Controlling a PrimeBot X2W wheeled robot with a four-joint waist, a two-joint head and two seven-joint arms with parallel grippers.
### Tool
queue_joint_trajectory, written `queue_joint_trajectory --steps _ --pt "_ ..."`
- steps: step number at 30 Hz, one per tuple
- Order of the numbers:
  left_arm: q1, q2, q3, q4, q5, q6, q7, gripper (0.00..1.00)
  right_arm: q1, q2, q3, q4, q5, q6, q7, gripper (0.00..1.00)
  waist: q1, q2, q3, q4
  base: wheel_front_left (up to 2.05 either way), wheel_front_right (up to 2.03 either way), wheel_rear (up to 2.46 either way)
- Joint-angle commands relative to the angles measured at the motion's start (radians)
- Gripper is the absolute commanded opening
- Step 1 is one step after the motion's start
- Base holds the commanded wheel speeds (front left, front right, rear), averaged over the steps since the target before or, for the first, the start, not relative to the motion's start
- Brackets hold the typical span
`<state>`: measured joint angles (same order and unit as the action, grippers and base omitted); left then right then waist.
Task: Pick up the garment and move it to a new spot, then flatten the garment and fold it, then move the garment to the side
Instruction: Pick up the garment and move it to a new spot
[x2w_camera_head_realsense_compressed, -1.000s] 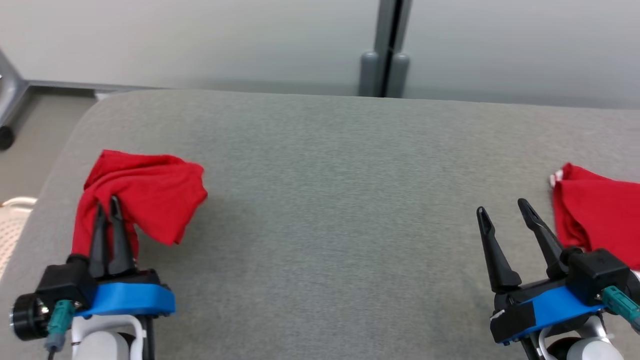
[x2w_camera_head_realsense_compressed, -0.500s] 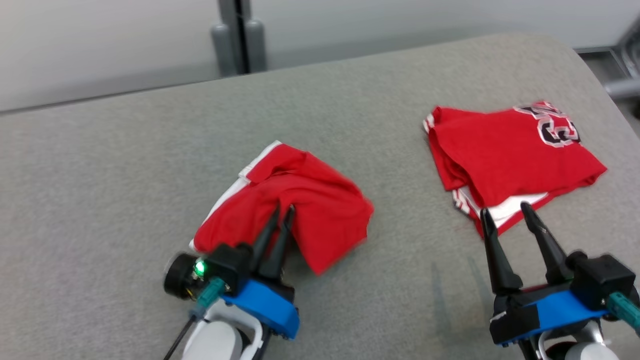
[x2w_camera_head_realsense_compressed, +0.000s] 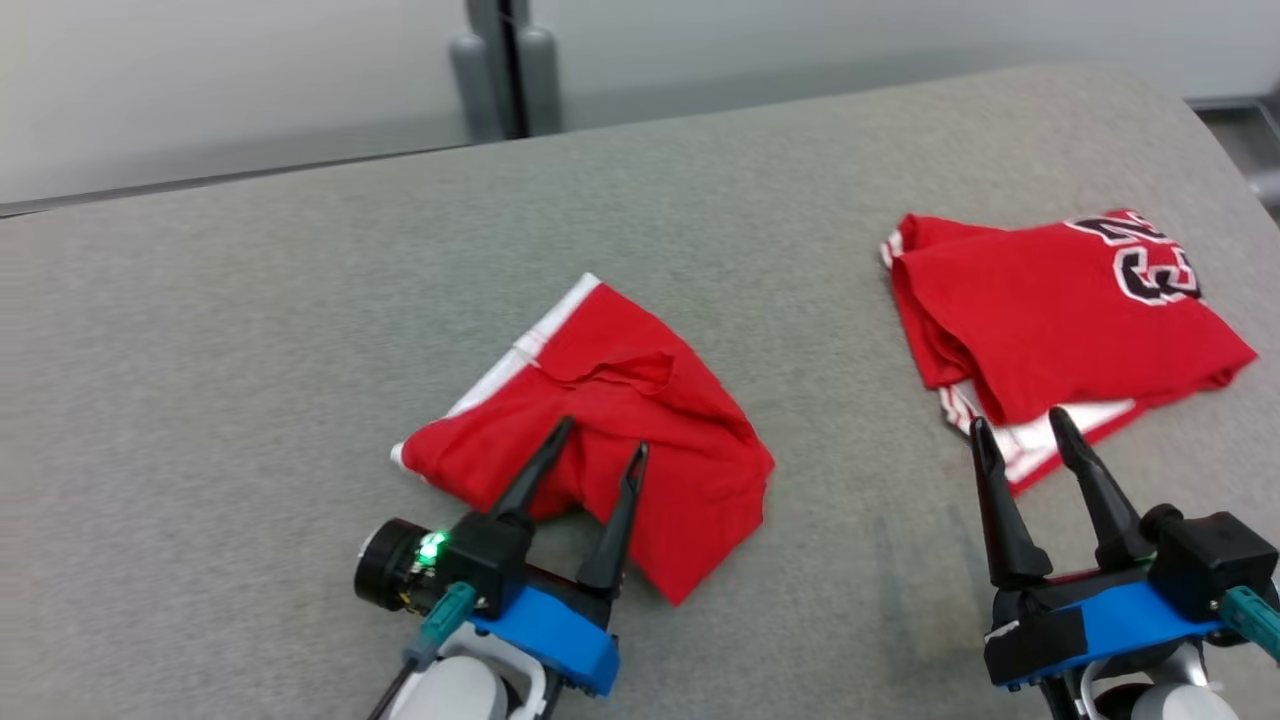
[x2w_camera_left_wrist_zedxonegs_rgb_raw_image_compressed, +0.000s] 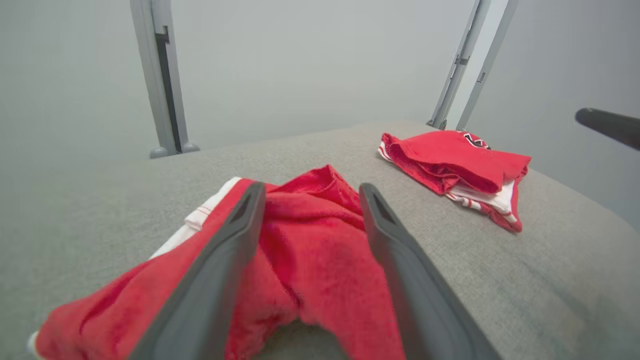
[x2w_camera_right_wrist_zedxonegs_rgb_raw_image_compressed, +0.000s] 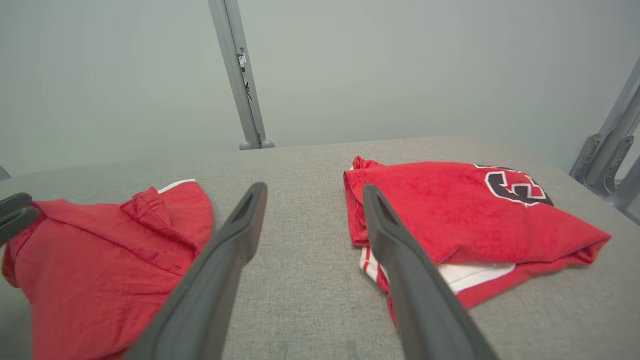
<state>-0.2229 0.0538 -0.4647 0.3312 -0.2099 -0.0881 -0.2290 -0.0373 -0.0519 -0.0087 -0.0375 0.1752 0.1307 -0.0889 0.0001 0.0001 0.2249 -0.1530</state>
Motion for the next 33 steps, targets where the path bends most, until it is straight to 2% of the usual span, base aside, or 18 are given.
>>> queue_joint_trajectory --steps 1,9,16,23,33 --pt "0.006 0.015 0.015 -0.036 0.005 0.013 -0.014 1.00 -0.004 0.001 0.000 0.001 -0.011 0.000 0.006 1.00 -0.0001 -0.0001 -0.015 0.027 0.00 0.00 0.00" --pt "0.071 0.085 0.133 -0.137 -0.047 0.079 -0.017 1.00 0.029 0.001 -0.014 -0.019 -0.032 0.000 0.036 1.00 -0.0001 -0.0001 -0.090 0.128 0.00 0.00 0.00" --pt "0.112 0.153 0.231 -0.142 -0.113 0.097 0.000 1.00 0.052 0.001 -0.022 -0.031 -0.043 0.000 0.062 1.00 -0.0001 -0.0001 -0.140 0.183 0.00 0.00 0.00" --pt "0.178 0.199 0.265 -0.168 -0.137 0.106 0.026 1.00 0.084 0.001 -0.026 -0.031 -0.053 0.000 0.081 1.00 -0.0001 -0.0001 -0.181 0.184 0.00 0.00 0.00" --pt "0.259 0.203 0.248 -0.196 -0.141 0.123 0.049 1.00 0.144 0.001 -0.029 -0.051 -0.043 0.000 0.104 1.00 -0.0001 -0.0001 -0.230 0.158 0.00 0.00 0.00"
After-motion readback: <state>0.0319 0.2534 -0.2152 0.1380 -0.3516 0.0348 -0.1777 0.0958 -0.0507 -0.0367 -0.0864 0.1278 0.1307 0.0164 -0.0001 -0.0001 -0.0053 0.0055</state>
